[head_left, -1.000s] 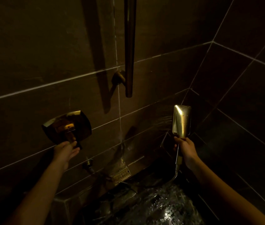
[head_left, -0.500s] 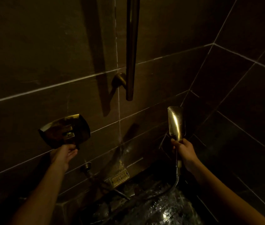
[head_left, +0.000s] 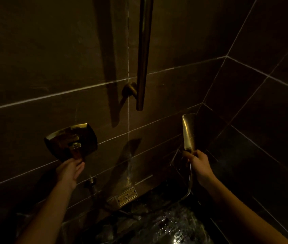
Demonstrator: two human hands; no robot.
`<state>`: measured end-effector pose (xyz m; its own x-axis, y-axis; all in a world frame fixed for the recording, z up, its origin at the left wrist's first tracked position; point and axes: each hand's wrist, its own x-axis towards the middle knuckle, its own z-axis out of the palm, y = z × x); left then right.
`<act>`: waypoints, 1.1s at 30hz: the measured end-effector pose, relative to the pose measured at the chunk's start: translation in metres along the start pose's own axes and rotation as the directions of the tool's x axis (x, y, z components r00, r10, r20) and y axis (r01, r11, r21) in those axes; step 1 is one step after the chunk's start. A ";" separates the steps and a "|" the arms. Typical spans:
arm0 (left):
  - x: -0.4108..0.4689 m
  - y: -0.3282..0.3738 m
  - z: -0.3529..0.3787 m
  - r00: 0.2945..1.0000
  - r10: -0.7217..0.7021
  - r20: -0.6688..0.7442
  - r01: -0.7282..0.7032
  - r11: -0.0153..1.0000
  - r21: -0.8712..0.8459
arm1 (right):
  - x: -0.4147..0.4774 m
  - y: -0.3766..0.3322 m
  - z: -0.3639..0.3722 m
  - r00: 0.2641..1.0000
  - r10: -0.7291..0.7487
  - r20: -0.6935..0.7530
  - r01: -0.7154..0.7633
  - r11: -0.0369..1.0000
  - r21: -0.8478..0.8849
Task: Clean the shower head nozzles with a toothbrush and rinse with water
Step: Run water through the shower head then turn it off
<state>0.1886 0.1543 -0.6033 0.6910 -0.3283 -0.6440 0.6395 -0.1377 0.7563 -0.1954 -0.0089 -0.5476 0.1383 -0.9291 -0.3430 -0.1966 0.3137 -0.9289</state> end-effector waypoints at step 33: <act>-0.301 -0.093 0.284 0.640 0.149 0.754 -0.602 0.707 0.371 | 0.040 -0.156 -0.104 0.706 -0.224 0.672 -0.064 0.924 0.376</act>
<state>-0.1745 0.0011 -0.4466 0.2837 -0.9350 -0.2127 -0.0884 -0.2464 0.9651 -0.2599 -0.1156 -0.4022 0.7938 -0.5947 -0.1272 0.1745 0.4231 -0.8891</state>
